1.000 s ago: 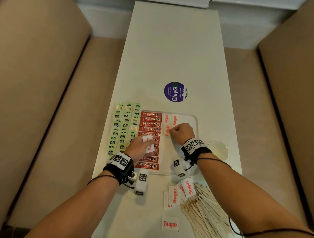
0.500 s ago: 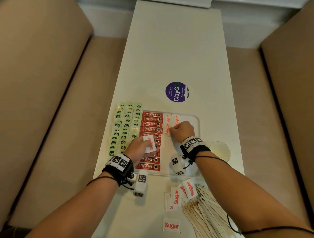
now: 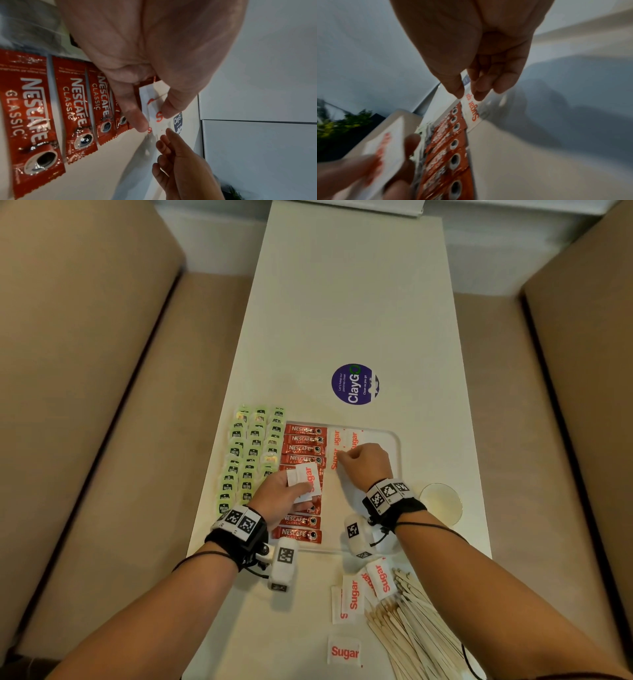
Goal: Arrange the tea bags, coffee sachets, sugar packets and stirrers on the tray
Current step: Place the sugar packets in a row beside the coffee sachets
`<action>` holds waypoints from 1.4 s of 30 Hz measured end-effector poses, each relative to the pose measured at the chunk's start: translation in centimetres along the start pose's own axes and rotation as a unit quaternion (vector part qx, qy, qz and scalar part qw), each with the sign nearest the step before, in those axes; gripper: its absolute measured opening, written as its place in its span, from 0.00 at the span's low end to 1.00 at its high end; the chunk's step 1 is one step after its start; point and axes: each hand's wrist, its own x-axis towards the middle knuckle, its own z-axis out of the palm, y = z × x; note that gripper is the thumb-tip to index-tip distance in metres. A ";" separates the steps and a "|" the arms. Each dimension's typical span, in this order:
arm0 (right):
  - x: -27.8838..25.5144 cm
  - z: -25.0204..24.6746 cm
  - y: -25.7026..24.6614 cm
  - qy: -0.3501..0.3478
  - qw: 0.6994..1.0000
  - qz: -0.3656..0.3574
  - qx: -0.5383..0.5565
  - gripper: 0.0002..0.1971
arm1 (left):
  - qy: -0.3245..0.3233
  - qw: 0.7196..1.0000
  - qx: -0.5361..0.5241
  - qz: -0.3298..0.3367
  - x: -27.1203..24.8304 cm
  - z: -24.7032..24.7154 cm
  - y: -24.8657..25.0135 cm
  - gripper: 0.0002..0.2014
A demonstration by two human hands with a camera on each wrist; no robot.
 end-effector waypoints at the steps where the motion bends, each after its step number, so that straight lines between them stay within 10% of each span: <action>1: -0.5 0.0 -0.2 -0.002 1.000 -0.017 0.019 0.19 | 0.002 1.000 0.012 0.004 0.1 -0.1 -0.1 0.07; 12: -5.1 -0.1 0.1 -0.115 0.983 -0.070 0.126 0.13 | -0.018 0.998 0.034 0.040 -0.4 0.5 0.0 0.11; 26: 0.8 -2.5 3.0 0.000 0.998 0.069 0.012 0.17 | 0.021 1.000 0.007 0.010 -0.1 0.0 -0.6 0.05; 42: 1.3 -2.3 2.7 0.000 0.997 0.067 -0.027 0.16 | 0.017 1.000 -0.003 -0.002 0.1 -0.3 -0.3 0.06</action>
